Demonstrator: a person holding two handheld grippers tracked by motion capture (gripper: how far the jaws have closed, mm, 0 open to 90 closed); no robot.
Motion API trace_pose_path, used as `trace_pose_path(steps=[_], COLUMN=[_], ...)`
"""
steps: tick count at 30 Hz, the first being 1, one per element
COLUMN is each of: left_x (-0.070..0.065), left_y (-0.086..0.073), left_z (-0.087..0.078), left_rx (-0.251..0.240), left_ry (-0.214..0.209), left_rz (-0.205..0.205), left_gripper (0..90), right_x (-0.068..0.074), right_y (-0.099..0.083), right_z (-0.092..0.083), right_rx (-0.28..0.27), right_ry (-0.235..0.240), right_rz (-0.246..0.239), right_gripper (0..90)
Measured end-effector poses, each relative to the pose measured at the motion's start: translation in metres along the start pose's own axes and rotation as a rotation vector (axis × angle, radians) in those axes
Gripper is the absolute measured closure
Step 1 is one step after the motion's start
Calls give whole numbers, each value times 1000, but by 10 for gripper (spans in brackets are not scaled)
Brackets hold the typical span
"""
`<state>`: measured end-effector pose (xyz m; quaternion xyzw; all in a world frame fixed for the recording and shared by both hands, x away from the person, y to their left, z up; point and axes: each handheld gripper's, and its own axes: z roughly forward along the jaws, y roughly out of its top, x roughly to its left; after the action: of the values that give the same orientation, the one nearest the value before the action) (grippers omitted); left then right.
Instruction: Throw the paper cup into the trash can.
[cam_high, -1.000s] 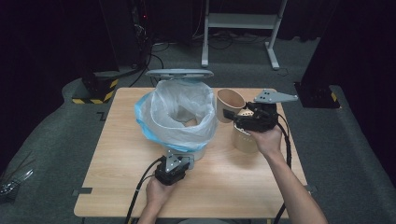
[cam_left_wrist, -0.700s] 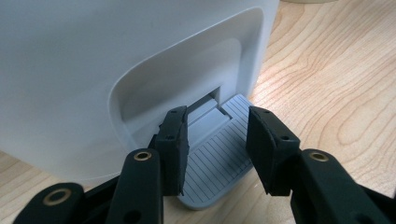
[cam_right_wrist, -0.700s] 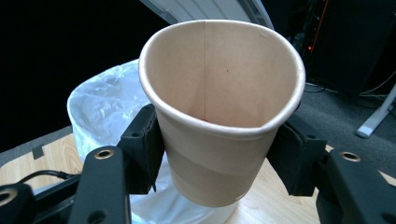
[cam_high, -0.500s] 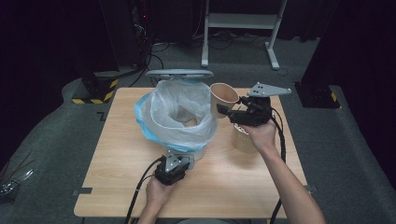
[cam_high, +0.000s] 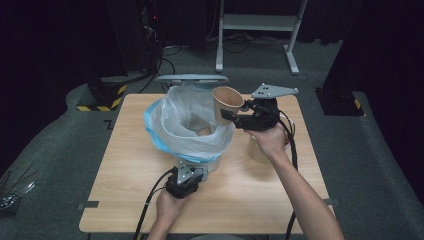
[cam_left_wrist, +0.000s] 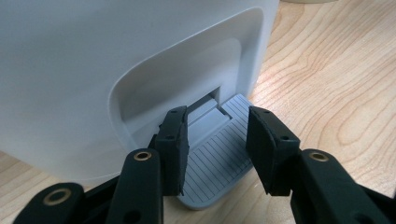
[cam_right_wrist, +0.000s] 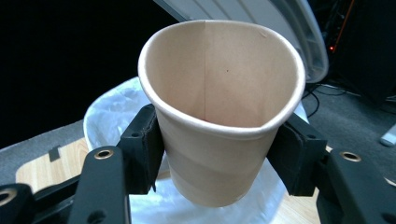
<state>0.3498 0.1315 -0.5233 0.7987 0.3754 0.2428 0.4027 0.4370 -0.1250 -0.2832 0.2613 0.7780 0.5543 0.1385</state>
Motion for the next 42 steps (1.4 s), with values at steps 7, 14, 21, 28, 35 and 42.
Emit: trace_pose_path(steps=[7,14,21,28,35,42], left_x=[0,0,0,0,-1,-1], left_y=[0,0,0,0,0,-1], left_z=[0,0,0,0,0,-1], left_rx=[1,0,-4,-6,-7,-17], left_ry=[1,-1,-4,-10,-9,-2], left_rz=[1,-1,-5,-11,-12,-11], left_gripper=[588,588,588,587,583,567], right_x=[11,16,16,16,8,1], right_y=[9,8,6,-7,-44,-100], right_z=[19,45,59,40,-4,-44], right_rx=[19,64,87,43,-14,-1], right_ry=[38,64,73,78,-2,-72], right_rz=[-21,-23,-7,-14,-1,50], right_gripper=[405,367,134,148,356,416])
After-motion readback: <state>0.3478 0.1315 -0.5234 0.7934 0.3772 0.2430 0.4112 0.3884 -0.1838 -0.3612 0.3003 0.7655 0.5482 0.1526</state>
